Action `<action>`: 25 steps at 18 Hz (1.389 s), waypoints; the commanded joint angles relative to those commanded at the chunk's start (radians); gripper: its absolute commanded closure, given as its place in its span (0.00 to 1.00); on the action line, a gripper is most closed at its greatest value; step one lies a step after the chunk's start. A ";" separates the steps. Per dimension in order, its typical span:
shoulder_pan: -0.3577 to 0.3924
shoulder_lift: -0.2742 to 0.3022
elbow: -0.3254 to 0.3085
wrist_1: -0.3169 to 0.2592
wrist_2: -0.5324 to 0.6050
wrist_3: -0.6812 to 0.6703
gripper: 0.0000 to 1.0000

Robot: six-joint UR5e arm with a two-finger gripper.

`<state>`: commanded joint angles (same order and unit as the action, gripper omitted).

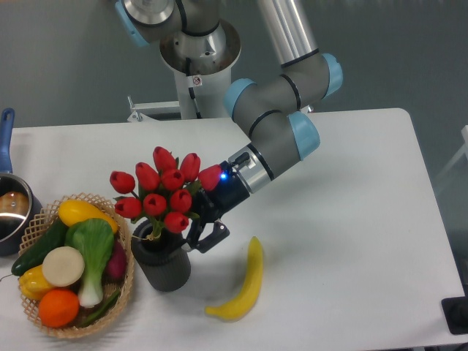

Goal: Insert the flowers into the vase

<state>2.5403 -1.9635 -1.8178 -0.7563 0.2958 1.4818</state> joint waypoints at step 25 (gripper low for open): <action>0.032 0.294 0.044 -0.024 0.698 -0.238 0.00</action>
<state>2.5725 -1.6691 -1.7734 -0.7807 0.9936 1.2441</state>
